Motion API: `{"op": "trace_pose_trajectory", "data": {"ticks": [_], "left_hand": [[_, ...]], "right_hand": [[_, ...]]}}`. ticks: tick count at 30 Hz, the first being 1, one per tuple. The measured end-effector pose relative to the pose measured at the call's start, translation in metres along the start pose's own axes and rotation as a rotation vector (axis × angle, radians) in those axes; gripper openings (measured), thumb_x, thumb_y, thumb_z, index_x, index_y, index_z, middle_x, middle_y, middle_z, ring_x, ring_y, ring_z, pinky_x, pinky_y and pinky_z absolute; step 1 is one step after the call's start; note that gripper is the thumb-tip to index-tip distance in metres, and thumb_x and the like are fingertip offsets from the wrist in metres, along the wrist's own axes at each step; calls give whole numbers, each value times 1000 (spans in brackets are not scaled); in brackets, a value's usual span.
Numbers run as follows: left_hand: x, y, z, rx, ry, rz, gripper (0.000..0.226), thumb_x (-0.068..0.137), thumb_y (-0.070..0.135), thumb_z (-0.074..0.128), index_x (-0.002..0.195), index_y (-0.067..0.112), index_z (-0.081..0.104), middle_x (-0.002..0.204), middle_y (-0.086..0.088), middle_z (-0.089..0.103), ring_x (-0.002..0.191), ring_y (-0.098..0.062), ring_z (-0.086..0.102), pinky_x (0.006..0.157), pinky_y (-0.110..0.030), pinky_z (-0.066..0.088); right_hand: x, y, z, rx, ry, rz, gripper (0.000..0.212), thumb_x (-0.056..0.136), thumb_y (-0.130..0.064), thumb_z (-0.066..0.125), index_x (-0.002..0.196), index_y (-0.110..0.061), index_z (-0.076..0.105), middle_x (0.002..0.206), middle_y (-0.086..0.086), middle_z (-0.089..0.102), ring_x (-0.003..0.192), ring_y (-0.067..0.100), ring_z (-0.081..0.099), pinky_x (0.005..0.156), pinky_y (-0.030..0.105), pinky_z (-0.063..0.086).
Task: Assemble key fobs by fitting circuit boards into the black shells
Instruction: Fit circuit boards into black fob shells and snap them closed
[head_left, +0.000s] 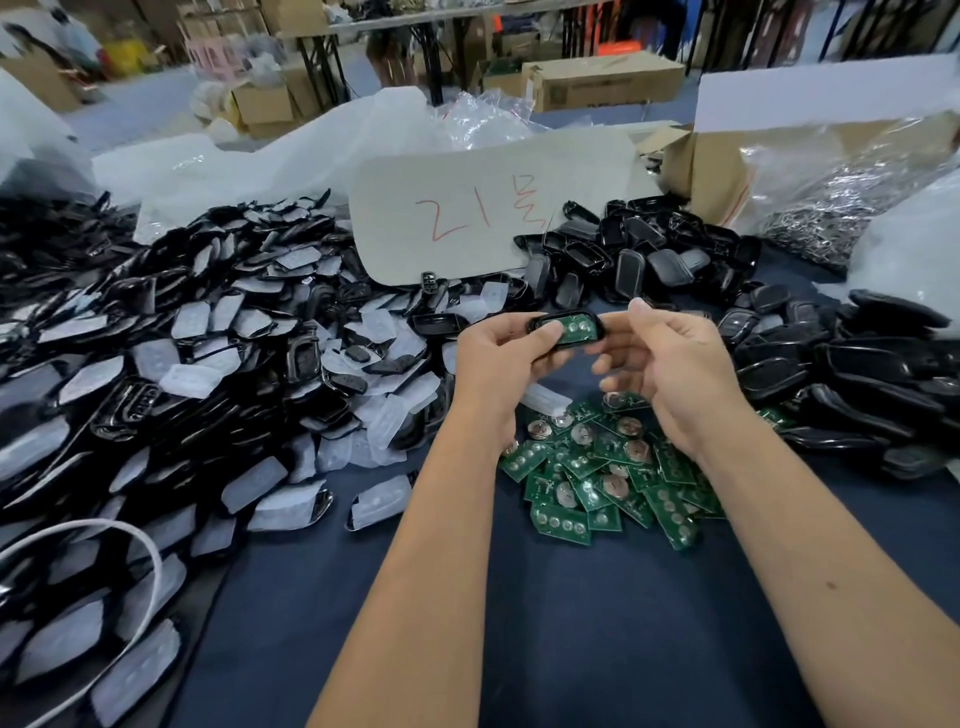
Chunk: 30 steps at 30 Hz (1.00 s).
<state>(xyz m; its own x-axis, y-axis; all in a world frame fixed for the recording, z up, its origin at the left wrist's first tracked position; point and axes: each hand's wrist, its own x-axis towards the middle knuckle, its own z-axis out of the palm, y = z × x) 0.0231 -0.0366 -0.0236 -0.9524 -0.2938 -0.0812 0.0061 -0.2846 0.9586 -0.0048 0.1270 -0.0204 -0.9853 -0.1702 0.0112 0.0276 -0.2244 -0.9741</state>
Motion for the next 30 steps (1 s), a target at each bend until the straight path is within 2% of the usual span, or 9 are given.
{"op": "trace_pose_trajectory", "data": {"ticks": [3,7,14,18,21,23,25,28,30], "left_hand": [[1,2,0,-22,18,-15,3,93,-2,72,93,0,75,81,-6,77,70,-17,72,67,-21,59],[2,1,1,-3,14,-2,8,94,-3,70,90,3,74,80,-7,76,73,-20,72,67,-22,60],[-3,1,5,145,-13,78,11,90,-3,74,100,2,76,87,-12,76,73,-18,70,76,-30,61],[-4,21,-7,359,-10,149,16,87,-1,77,87,15,75,74,-7,74,62,-12,67,61,-24,56],[0,43,-43,598,46,179,20,83,5,81,82,24,76,75,-11,76,64,-15,67,65,-34,58],[0,59,-74,600,91,120,16,84,3,80,84,19,76,71,-4,74,60,-13,66,61,-28,55],[-2,74,-102,546,122,45,15,87,-1,75,82,13,73,72,-7,73,60,-17,63,55,-24,51],[-10,88,-135,472,208,8,16,90,-2,72,79,10,69,61,-2,67,52,-13,61,46,-19,47],[-16,95,-152,473,249,8,14,89,0,73,80,10,69,60,2,67,52,-11,62,51,-19,51]], "right_hand": [[-1,3,-3,-163,77,-119,21,107,-15,56,99,-11,75,78,1,75,63,19,70,48,29,56],[-3,8,-3,-342,67,-303,9,96,-11,71,95,-20,72,81,5,73,70,22,74,47,33,59],[-1,12,3,-371,124,-325,14,89,-8,80,94,-20,74,75,1,75,58,22,73,51,36,61],[-10,10,13,-415,85,-283,14,92,-8,77,103,-14,70,78,4,74,60,22,74,55,40,64],[-23,7,32,-833,30,-486,17,91,-15,77,107,-15,70,88,-3,71,70,15,68,68,44,61],[-40,-1,60,-930,-102,-709,8,89,-17,77,96,-17,73,87,-5,69,76,14,63,72,43,56],[-59,-5,96,-926,-367,-820,2,91,-19,76,91,-17,75,87,-4,68,81,17,62,72,42,54],[-84,12,144,-998,-770,-841,16,98,-28,70,103,-15,78,101,3,67,99,25,59,82,42,50],[-93,23,164,-1116,-855,-853,28,100,-39,66,117,-18,75,115,3,61,111,23,51,89,39,46]]}}
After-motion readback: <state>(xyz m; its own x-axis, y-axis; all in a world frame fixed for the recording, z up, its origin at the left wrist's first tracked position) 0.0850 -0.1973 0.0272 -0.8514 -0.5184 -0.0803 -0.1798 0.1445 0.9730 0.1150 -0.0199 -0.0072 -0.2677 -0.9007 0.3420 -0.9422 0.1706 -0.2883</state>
